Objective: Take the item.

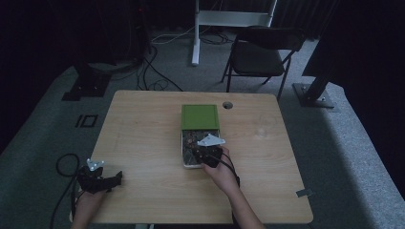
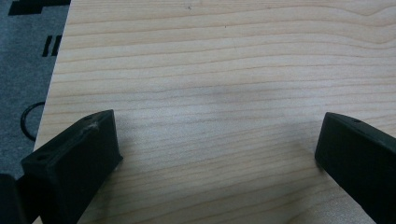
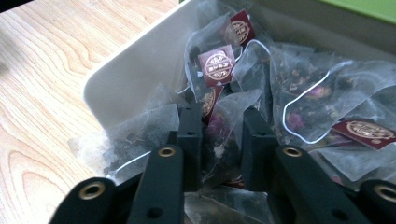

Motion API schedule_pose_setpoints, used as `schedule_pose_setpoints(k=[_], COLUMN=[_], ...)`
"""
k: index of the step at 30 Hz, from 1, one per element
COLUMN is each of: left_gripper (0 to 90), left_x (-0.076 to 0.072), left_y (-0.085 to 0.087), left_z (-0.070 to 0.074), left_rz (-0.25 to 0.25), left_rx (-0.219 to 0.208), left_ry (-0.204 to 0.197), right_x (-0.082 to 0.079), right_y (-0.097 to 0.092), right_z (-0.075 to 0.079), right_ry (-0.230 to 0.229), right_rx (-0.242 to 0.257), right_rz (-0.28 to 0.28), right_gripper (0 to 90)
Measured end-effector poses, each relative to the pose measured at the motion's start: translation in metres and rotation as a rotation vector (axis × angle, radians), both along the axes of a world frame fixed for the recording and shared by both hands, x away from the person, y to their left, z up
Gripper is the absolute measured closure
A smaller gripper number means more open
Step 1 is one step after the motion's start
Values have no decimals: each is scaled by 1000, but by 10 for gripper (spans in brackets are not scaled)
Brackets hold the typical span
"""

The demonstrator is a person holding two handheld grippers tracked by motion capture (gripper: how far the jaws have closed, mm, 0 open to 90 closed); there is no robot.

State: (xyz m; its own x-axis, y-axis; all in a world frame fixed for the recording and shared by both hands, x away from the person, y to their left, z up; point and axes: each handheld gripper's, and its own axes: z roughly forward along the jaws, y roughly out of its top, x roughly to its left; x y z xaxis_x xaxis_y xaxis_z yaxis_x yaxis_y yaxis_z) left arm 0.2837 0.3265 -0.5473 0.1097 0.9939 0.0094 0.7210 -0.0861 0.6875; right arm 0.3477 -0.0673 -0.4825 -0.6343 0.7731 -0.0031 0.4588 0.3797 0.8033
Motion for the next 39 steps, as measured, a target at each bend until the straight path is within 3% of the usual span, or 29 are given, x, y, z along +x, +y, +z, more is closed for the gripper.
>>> schedule_pose_setpoints(k=[29,39], left_gripper=[2,2], left_x=[0,0], left_y=[0,0], left_z=[0,0], left_rz=[0,0], left_rx=[0,0], left_ry=[-1,-1], right_x=[-4,-3], right_y=[-14,-28], right_z=[32,52], right_ry=[-47,-75], right_rx=[72,124], right_rz=[24,16], right_gripper=[769,770])
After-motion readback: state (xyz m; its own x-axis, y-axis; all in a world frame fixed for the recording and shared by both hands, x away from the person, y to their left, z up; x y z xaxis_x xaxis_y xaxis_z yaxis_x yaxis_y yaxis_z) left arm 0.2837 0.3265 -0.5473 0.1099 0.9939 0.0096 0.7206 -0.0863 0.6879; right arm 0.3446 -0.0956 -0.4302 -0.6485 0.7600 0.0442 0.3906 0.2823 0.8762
